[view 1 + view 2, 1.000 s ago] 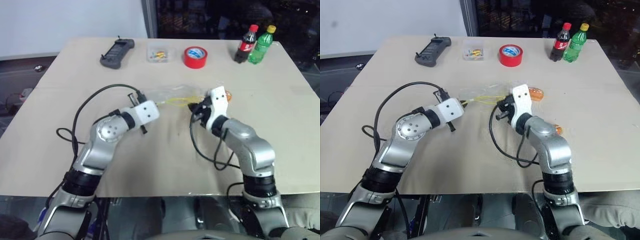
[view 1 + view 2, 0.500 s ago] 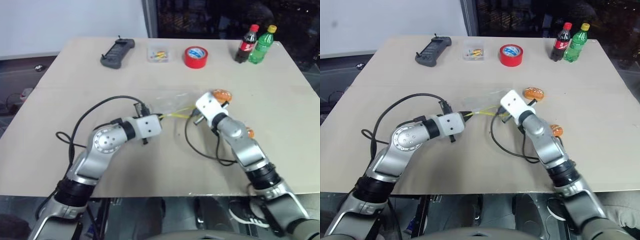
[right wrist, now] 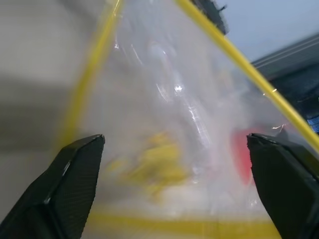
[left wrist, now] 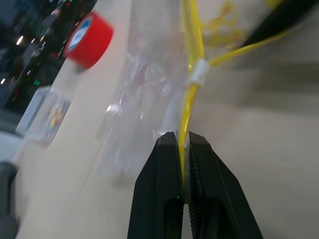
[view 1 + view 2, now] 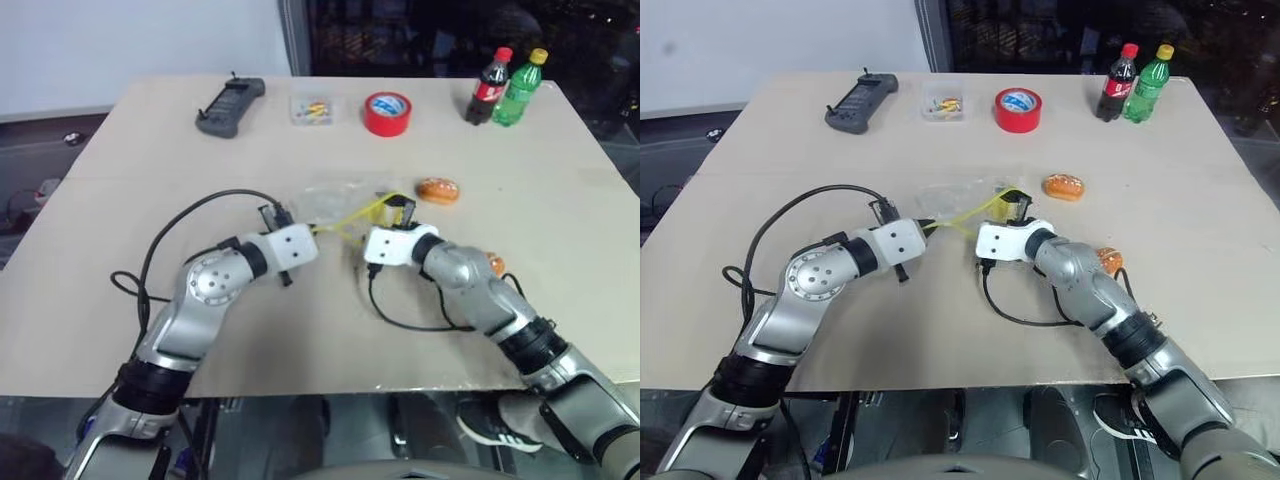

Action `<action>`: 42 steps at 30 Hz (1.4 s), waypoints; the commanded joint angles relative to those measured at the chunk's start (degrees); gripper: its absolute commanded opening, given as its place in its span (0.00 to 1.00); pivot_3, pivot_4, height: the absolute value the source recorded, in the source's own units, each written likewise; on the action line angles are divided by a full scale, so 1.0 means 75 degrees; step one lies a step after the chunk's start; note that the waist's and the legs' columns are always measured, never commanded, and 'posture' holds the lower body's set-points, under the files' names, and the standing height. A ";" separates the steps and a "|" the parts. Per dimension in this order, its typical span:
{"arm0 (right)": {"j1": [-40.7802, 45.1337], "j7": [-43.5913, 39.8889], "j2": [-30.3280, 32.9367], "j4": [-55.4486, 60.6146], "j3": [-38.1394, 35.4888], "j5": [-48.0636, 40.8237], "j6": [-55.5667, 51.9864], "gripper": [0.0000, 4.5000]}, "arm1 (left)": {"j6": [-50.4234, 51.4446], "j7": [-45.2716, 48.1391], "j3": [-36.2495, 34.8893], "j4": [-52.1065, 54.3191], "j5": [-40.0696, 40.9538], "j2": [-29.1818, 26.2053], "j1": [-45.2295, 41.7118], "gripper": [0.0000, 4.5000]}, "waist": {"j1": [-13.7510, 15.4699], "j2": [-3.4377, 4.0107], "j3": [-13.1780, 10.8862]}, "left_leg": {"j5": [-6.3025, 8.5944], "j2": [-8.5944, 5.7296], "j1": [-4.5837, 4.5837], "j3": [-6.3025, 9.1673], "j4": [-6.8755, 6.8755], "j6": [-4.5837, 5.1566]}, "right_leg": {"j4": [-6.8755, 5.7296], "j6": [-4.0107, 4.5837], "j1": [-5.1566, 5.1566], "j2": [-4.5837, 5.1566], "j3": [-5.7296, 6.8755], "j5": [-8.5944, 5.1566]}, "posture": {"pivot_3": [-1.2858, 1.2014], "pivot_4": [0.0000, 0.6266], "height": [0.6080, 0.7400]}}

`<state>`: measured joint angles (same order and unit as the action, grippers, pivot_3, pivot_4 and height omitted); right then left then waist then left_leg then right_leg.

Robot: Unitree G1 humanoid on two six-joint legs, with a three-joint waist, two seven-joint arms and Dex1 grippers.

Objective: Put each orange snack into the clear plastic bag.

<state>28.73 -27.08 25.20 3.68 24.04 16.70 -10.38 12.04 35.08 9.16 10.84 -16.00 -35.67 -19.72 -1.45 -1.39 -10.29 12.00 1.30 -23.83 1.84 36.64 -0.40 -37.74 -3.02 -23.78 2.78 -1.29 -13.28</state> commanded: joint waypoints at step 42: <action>0.0636 -0.3665 0.1162 0.0191 -0.3244 -0.3982 -0.3581 0.01 | 0.0772 -0.0122 -0.0282 0.0781 0.0461 0.0482 -0.0079 0.00 | 0.0079 0.0024 -0.0010 | 0.0002 -0.0002 -0.0003 0.0007 -0.0013 0.0003 | 0.0008 0.0003 0.0006 0.0010 0.0009 0.0000 | 0.52 0.24 1.00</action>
<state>35.00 -57.92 34.57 -9.00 1.38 -8.91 -27.35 18.03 34.40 7.30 14.82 -13.17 -32.32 -19.53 -0.86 -1.20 -10.37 12.02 1.29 -23.83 1.86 36.56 -0.37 -37.71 -2.99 -23.74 2.85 -1.26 -13.28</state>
